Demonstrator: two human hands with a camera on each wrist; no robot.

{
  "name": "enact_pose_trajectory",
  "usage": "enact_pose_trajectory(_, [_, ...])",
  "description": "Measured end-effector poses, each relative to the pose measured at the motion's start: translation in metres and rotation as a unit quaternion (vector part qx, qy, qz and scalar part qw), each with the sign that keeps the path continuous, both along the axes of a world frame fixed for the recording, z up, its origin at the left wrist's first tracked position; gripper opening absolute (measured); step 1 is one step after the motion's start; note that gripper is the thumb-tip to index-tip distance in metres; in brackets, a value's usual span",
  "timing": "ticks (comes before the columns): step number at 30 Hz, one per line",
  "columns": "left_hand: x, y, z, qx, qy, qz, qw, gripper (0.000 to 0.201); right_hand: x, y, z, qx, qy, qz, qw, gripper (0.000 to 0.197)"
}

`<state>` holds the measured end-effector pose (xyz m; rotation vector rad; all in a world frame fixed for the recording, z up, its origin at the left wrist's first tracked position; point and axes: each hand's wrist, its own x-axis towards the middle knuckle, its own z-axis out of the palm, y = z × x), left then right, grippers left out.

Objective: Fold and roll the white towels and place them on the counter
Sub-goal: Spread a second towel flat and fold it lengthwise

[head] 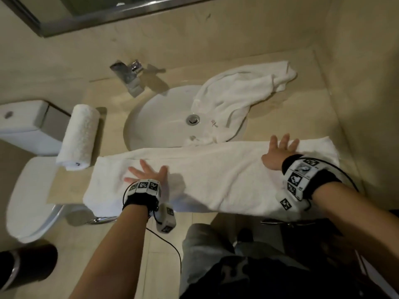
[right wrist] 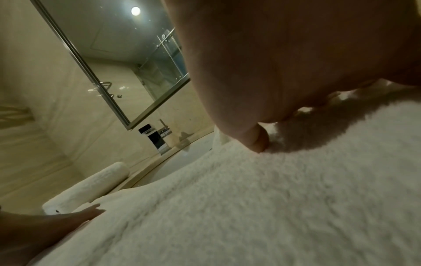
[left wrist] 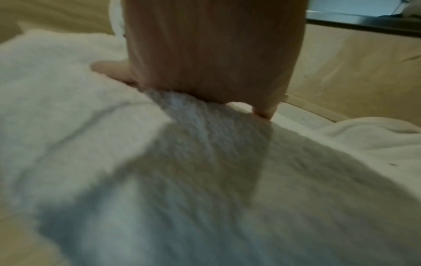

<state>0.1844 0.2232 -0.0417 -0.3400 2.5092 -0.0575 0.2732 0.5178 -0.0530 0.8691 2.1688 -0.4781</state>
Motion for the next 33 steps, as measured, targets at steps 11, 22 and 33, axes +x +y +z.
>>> enact_pose_trajectory(11, [-0.053,-0.09,-0.015,0.055,0.116,-0.032,0.991,0.038,-0.025,-0.039,0.003,0.086,0.174,0.125,0.973,0.053])
enact_pose_trajectory(22, [-0.105,-0.127,-0.007,-0.037,0.057,-0.24,0.968,0.037,-0.061,-0.066,0.0,0.062,0.149,0.259,0.952,0.025])
enact_pose_trajectory(33, [-0.148,-0.131,0.001,0.097,0.054,-0.215,0.97,0.03,-0.074,-0.064,-0.006,0.072,0.195,0.155,0.966,0.021])
